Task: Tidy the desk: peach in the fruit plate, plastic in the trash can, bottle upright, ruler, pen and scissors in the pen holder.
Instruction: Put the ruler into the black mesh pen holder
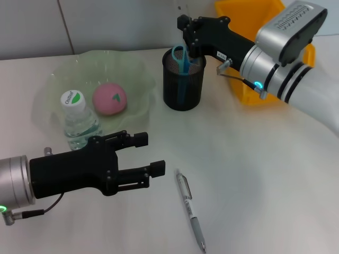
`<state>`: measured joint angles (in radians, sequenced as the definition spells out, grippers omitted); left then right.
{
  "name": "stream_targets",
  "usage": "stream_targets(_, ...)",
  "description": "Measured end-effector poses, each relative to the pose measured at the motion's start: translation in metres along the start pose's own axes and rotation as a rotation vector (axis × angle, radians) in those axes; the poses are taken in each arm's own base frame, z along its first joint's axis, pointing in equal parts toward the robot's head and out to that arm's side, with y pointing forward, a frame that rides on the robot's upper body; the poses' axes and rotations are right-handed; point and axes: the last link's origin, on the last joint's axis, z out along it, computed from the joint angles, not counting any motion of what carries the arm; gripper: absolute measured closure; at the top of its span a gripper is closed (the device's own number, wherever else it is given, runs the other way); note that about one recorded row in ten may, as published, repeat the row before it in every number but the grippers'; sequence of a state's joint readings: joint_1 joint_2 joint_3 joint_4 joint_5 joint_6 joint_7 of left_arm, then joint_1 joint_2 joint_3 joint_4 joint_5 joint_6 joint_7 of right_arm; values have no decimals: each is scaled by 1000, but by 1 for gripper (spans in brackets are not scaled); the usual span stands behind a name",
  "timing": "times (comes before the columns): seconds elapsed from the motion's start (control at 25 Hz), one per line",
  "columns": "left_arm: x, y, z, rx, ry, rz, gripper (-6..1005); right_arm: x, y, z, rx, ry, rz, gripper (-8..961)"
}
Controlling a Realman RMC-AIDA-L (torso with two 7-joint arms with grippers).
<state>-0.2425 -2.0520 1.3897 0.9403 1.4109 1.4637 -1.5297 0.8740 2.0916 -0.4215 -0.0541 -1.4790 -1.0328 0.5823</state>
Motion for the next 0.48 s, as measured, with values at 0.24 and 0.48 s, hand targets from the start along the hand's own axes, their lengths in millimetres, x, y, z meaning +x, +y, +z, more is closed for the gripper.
stream_targets(0.24,1,1,2,-3,7,-3,194,0,3,7,-2,19,0,860)
stream_targets(0.48,3,0,4,-8,8,-9,194,-2,4,11,-5,26,-7,850)
